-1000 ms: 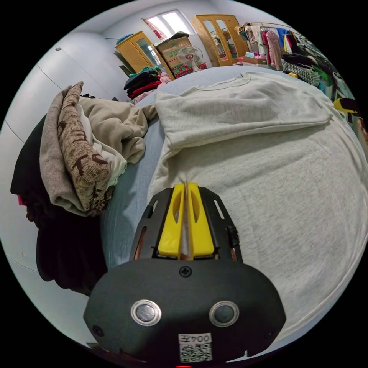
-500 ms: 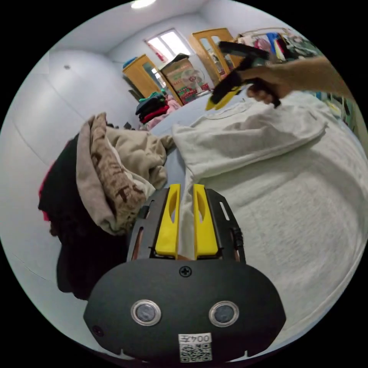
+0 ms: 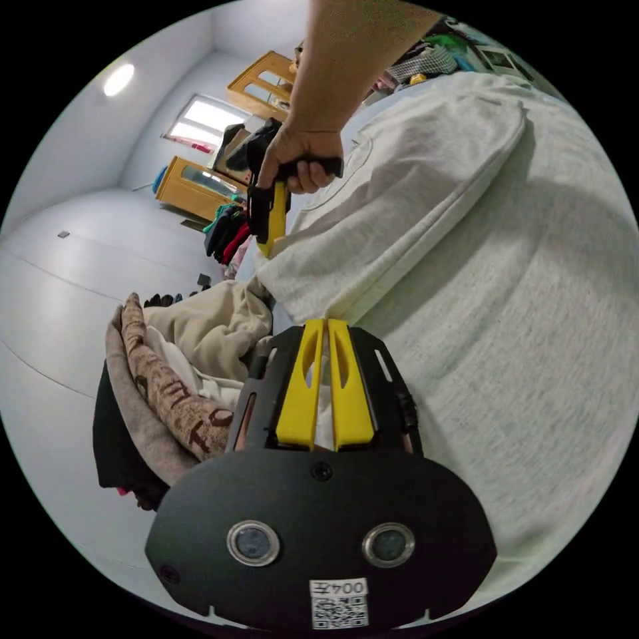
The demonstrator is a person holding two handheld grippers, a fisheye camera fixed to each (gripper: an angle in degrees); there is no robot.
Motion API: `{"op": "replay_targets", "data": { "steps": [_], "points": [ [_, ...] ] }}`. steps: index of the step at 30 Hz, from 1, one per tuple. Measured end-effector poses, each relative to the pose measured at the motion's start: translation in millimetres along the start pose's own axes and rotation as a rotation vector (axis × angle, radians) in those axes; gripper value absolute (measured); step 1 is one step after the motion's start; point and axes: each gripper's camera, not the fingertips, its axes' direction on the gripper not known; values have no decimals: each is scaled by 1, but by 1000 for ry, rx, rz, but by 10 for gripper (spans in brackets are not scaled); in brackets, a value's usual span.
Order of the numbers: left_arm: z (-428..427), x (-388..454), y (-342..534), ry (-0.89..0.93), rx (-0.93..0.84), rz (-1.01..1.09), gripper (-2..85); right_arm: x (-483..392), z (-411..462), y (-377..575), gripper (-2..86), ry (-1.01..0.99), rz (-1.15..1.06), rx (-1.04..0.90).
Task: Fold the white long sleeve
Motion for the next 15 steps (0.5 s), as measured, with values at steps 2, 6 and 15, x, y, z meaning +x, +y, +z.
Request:
{"op": "replay_targets", "data": {
  "steps": [2, 6, 15],
  "points": [
    [-2, -28, 9, 53, 0, -117, 12, -26, -14, -5, 13, 30, -47, 64],
    [3, -66, 38, 119, -12, -282, 10, -66, -3, -32, 9, 169, -131, 34],
    [47, -61, 83, 255, -129, -337, 7, -66, 40, -56, 65, 283, -26, -5]
  ]
}}
